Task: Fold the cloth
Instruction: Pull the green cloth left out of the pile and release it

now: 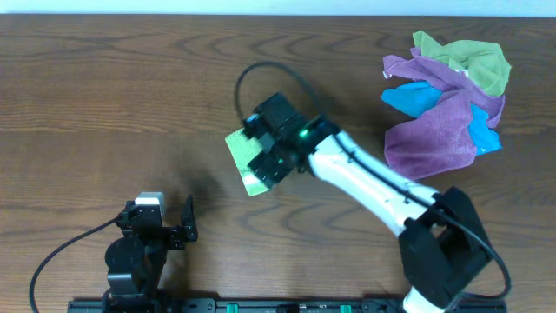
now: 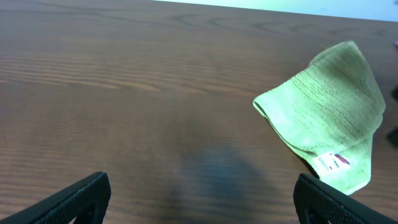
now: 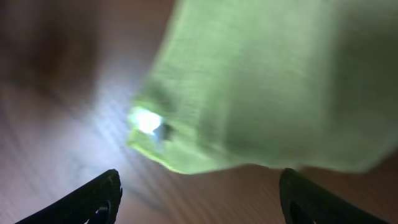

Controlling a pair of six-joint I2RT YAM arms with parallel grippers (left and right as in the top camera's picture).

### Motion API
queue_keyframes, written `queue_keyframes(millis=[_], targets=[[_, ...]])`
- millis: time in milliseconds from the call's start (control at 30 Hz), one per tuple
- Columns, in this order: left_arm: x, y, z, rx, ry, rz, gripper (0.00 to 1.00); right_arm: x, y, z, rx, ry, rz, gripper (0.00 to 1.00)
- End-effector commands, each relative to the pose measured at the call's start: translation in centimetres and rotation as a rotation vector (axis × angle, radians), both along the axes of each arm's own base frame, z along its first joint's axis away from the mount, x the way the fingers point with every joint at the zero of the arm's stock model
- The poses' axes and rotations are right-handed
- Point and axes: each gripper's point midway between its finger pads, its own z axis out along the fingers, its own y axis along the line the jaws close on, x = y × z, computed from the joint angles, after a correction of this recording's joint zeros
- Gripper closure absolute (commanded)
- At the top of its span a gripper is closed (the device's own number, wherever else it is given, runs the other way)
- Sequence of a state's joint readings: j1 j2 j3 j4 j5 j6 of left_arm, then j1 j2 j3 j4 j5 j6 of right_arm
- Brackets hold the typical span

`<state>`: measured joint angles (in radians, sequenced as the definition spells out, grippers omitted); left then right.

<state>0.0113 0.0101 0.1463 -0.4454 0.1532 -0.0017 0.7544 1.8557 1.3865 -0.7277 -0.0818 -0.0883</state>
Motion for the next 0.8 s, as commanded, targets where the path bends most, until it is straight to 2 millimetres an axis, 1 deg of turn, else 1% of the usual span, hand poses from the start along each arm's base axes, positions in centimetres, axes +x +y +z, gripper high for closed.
queue_keyframes(millis=[0,67,133,167,267,400,433,500,600,633,700,767], targets=[[-0.1,0.2,-0.8,0.011,0.017,0.006,0.05,-0.3,1.3,0.4,-0.083,-0.132,0.125,0.16],[-0.1,0.2,-0.8,0.011,0.017,0.006,0.05,-0.3,2.0,-0.2,-0.125,-0.18,0.176,0.16],[-0.1,0.2,-0.8,0.011,0.018,0.006,0.05,-0.2,2.4,-1.4,-0.159,-0.197,0.211,0.18],[-0.1,0.2,-0.8,0.011,0.017,0.006,0.05,0.0,2.5,-2.4,-0.18,-0.203,0.218,0.18],[-0.1,0.2,-0.8,0.011,0.017,0.006,0.05,1.2,2.6,-4.0,-0.213,-0.233,0.201,0.2],[-0.1,0.2,-0.8,0.011,0.017,0.006,0.05,2.3,3.2,-5.3,-0.214,-0.264,0.225,0.28],[-0.1,0.2,-0.8,0.011,0.017,0.006,0.05,2.4,3.3,-5.6,-0.216,-0.268,0.236,0.32],[-0.1,0.2,-0.8,0.011,0.017,0.006,0.05,2.6,3.4,-5.7,-0.219,-0.276,0.238,0.36],[-0.1,0.2,-0.8,0.011,0.017,0.006,0.05,3.0,3.6,-5.5,-0.206,-0.29,0.23,0.65],[-0.1,0.2,-0.8,0.011,0.017,0.006,0.05,3.3,3.7,-5.4,-0.199,-0.298,0.226,0.82],[-0.1,0.2,-0.8,0.011,0.017,0.006,0.05,3.7,3.6,-5.3,-0.194,-0.305,0.216,0.98],[-0.1,0.2,-0.8,0.011,0.017,0.006,0.05,4.0,3.4,-5.2,-0.191,-0.307,0.207,0.99]])
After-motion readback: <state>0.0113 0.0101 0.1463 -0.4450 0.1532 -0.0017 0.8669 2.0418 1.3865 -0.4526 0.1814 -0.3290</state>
